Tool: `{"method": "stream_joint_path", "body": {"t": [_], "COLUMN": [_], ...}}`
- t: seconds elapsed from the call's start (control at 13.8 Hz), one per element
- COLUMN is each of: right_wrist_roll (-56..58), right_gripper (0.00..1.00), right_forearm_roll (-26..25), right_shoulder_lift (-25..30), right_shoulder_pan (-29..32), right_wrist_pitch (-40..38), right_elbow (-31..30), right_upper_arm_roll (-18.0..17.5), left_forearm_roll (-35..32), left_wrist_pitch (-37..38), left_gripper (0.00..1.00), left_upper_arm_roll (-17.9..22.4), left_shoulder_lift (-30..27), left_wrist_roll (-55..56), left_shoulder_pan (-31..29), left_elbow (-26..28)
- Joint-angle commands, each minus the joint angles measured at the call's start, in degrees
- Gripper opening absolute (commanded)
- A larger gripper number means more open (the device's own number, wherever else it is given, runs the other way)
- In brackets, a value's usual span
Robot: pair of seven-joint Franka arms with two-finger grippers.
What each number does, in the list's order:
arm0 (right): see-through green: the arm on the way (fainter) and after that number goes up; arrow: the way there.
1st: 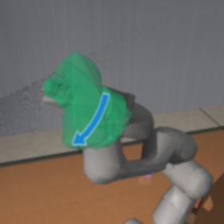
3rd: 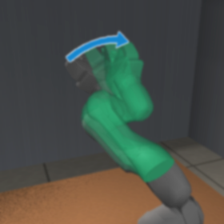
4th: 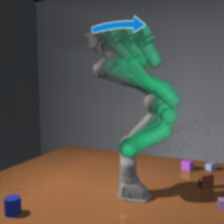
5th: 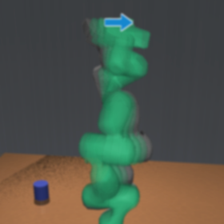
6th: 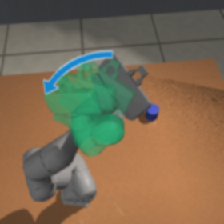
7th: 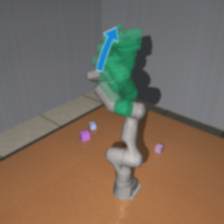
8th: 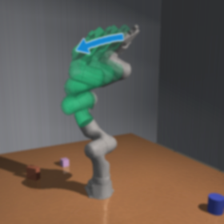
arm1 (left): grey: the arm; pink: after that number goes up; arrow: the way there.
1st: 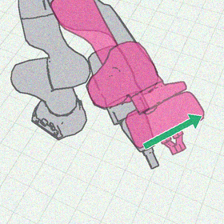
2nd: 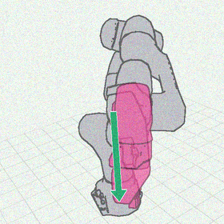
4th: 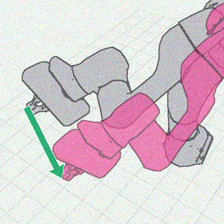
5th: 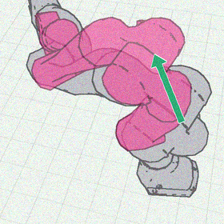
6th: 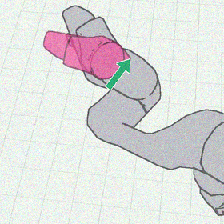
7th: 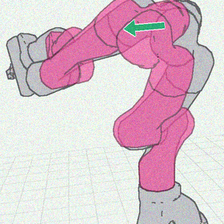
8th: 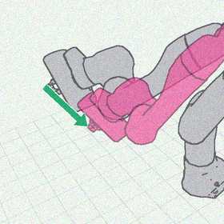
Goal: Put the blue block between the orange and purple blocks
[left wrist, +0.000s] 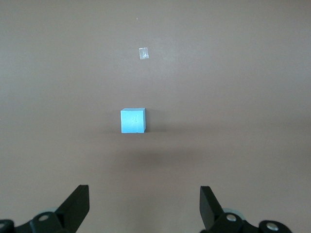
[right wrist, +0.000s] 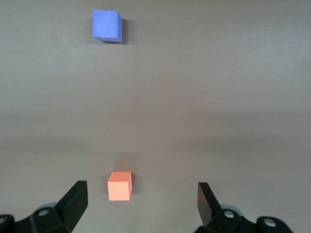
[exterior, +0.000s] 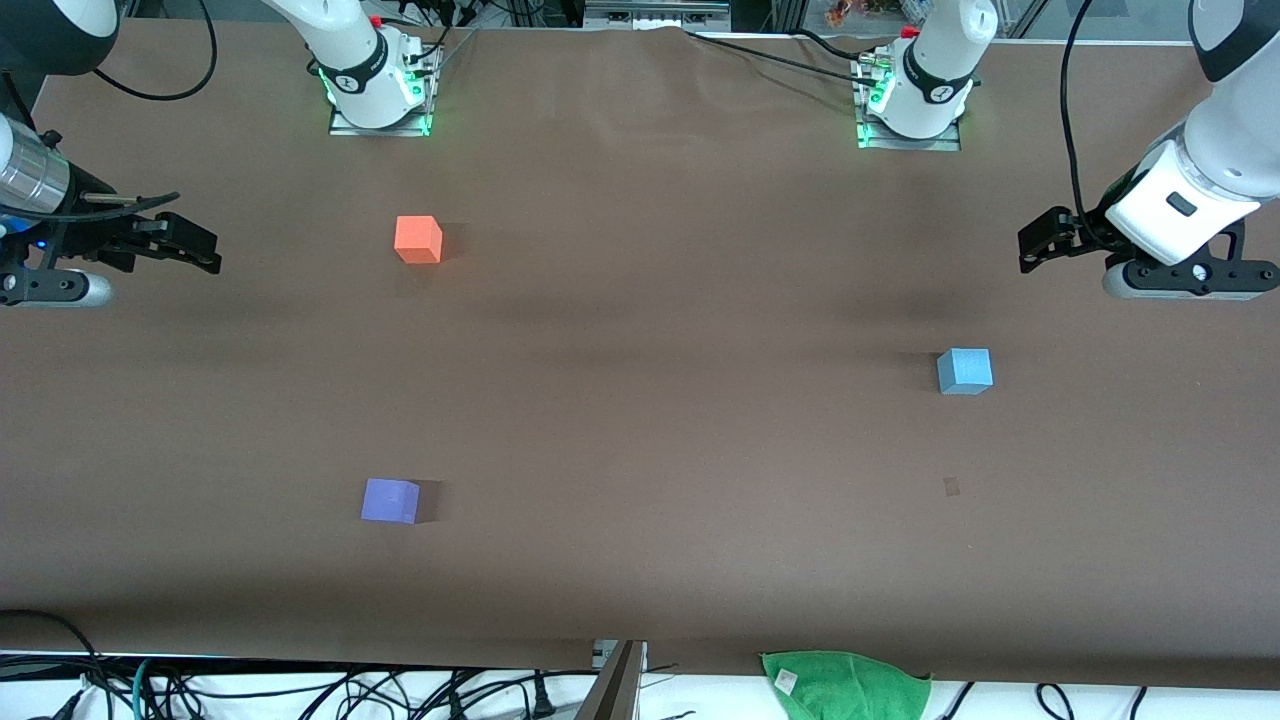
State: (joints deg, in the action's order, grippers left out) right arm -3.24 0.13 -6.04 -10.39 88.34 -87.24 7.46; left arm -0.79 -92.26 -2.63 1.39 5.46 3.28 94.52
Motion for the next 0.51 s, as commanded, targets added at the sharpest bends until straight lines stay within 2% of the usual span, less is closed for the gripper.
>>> {"method": "stream_joint_path", "body": {"t": [0.0,0.14,0.29,0.43], "right_wrist_roll": [0.96,0.96,0.96,0.96], "right_gripper": [1.0,1.0,1.0,1.0], "right_forearm_roll": [1.01,1.28,1.28,1.28], "right_shoulder_lift": [1.12,1.12,1.12,1.12], "right_shoulder_pan": [0.19,0.19,0.19,0.11], "right_wrist_pitch": [-0.54,-0.54,-0.54,-0.54], "right_elbow": [-0.57,-0.57,-0.48,-0.48], "right_upper_arm_roll": [-0.16,-0.16,-0.16,-0.16], "left_forearm_roll": [1.06,0.8,0.45,0.18], "left_wrist_pitch": [1.11,2.68,6.29,5.77], "left_gripper": [1.0,1.0,1.0,1.0], "left_upper_arm_roll": [0.0,0.0,0.08,0.52], "left_shoulder_lift": [0.8,1.76,4.92,8.69], "left_wrist_roll": [-0.45,-0.8,-1.15,-1.24], "left_shoulder_pan": [-0.03,-0.46,-0.82,-2.39], "left_elbow": [-1.09,-0.92,-0.92,-1.0]}}
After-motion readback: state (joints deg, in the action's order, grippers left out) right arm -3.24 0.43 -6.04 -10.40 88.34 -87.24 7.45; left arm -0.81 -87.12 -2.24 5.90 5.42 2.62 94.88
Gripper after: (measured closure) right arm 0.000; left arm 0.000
